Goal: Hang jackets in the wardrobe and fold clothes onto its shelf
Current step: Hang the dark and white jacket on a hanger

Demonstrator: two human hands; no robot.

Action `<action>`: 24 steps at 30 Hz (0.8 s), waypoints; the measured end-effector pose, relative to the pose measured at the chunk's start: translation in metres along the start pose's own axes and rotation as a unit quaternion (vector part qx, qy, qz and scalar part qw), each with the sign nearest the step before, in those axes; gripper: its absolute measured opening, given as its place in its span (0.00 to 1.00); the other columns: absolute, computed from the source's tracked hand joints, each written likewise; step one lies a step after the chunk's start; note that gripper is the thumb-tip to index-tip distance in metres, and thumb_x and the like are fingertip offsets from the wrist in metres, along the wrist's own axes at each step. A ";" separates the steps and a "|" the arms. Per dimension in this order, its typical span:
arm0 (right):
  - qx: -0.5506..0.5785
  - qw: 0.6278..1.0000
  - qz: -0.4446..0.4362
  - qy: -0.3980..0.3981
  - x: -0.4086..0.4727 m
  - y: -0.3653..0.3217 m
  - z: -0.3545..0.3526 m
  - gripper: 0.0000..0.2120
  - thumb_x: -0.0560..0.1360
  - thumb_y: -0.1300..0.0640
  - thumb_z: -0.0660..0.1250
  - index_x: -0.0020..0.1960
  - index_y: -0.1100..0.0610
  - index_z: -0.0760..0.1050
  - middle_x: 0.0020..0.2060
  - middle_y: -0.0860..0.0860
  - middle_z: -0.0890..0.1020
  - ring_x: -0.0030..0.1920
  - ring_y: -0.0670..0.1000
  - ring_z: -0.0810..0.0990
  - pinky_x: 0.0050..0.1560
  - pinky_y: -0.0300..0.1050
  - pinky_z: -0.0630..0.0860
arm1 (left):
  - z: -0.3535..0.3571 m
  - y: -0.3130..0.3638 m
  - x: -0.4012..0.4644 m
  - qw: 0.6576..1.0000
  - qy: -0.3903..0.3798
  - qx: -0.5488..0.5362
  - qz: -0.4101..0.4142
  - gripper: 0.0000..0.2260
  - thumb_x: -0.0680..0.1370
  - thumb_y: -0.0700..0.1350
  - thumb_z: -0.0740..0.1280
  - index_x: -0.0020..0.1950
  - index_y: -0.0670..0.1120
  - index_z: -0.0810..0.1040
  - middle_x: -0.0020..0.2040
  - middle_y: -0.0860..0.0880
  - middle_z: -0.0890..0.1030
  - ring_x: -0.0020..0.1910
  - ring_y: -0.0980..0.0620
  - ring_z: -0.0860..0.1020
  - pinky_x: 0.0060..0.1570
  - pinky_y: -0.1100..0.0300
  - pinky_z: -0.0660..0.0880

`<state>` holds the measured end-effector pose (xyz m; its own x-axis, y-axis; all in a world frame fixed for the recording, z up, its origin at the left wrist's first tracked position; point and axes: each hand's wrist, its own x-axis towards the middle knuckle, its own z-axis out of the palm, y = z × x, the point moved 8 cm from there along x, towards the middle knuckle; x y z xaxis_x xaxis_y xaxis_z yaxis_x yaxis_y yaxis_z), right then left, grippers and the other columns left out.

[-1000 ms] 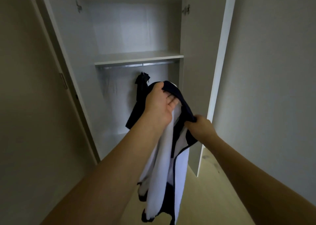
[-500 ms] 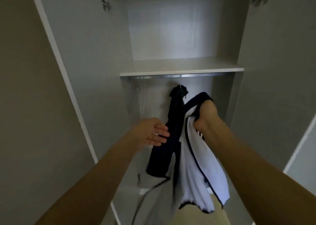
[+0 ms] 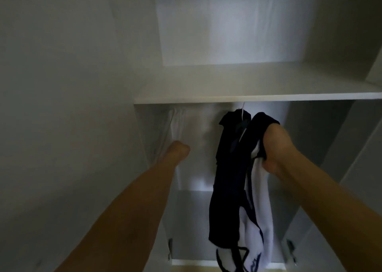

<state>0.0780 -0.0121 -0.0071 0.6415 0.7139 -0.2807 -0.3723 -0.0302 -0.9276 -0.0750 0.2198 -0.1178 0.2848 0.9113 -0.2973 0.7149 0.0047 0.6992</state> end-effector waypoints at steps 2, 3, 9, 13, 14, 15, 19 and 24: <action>-0.005 1.000 -0.008 0.009 0.022 -0.015 0.006 0.17 0.81 0.60 0.56 0.34 0.58 0.71 0.31 0.52 0.72 0.31 0.50 0.71 0.34 0.42 0.68 | 0.006 0.012 0.042 1.000 0.007 0.016 0.003 0.15 0.80 0.43 0.62 0.62 0.34 0.75 0.61 0.37 0.78 0.58 0.40 0.78 0.53 0.55 0.75; -0.014 1.000 -0.013 0.000 0.028 -0.020 0.011 0.17 0.80 0.59 0.58 0.32 0.57 0.72 0.29 0.52 0.73 0.30 0.51 0.72 0.34 0.43 0.68 | 0.007 0.015 0.054 1.000 0.017 0.016 -0.001 0.17 0.80 0.44 0.62 0.64 0.35 0.74 0.63 0.38 0.77 0.61 0.40 0.77 0.55 0.57 0.73; -0.184 0.983 -0.015 0.016 0.101 -0.030 0.021 0.11 0.81 0.59 0.55 0.40 0.55 0.70 0.35 0.50 0.70 0.34 0.48 0.69 0.42 0.44 0.69 | 0.029 0.020 0.137 0.997 0.036 -0.041 -0.057 0.25 0.80 0.43 0.62 0.75 0.36 0.63 0.71 0.38 0.70 0.69 0.40 0.70 0.66 0.53 0.70; -0.215 0.976 0.002 0.028 0.127 -0.030 0.013 0.15 0.79 0.55 0.61 0.35 0.58 0.71 0.26 0.53 0.73 0.26 0.50 0.71 0.29 0.37 0.69 | 0.028 0.030 0.160 0.984 0.076 -0.148 -0.057 0.18 0.82 0.43 0.59 0.70 0.37 0.70 0.69 0.39 0.73 0.67 0.43 0.73 0.56 0.61 0.73; -0.214 0.976 -0.015 0.024 0.131 -0.032 0.011 0.14 0.79 0.56 0.62 0.35 0.59 0.73 0.25 0.54 0.74 0.23 0.49 0.71 0.25 0.34 0.68 | 0.025 0.031 0.166 0.981 0.104 -0.157 -0.049 0.18 0.83 0.43 0.59 0.70 0.36 0.70 0.70 0.39 0.72 0.68 0.44 0.71 0.61 0.61 0.70; -0.229 0.973 -0.031 0.016 0.135 -0.033 0.008 0.13 0.78 0.59 0.61 0.36 0.60 0.74 0.26 0.55 0.75 0.22 0.49 0.71 0.22 0.33 0.66 | 0.020 0.038 0.164 0.978 0.133 -0.160 -0.018 0.17 0.83 0.42 0.58 0.69 0.34 0.70 0.70 0.38 0.71 0.69 0.43 0.71 0.64 0.60 0.67; -0.323 0.944 -0.062 0.006 0.147 -0.032 -0.007 0.09 0.77 0.66 0.57 0.40 0.61 0.71 0.33 0.56 0.72 0.29 0.50 0.69 0.24 0.37 0.64 | 0.011 0.048 0.117 0.954 0.201 -0.217 0.035 0.14 0.84 0.39 0.55 0.51 0.32 0.77 0.56 0.32 0.78 0.54 0.39 0.77 0.56 0.52 0.72; -0.350 0.936 -0.030 -0.019 0.157 -0.022 -0.030 0.13 0.79 0.64 0.56 0.36 0.54 0.66 0.35 0.52 0.71 0.31 0.47 0.66 0.31 0.38 0.65 | 0.022 0.028 0.034 0.985 0.126 -0.106 0.048 0.10 0.81 0.43 0.59 0.45 0.42 0.77 0.46 0.41 0.79 0.49 0.42 0.77 0.47 0.59 0.71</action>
<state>0.2070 0.0799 -0.0380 0.6177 0.7532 -0.2263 0.2023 -0.4303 -0.8797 -0.0309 0.2420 -0.1224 0.1568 0.9851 -0.0712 0.5361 -0.0244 0.8438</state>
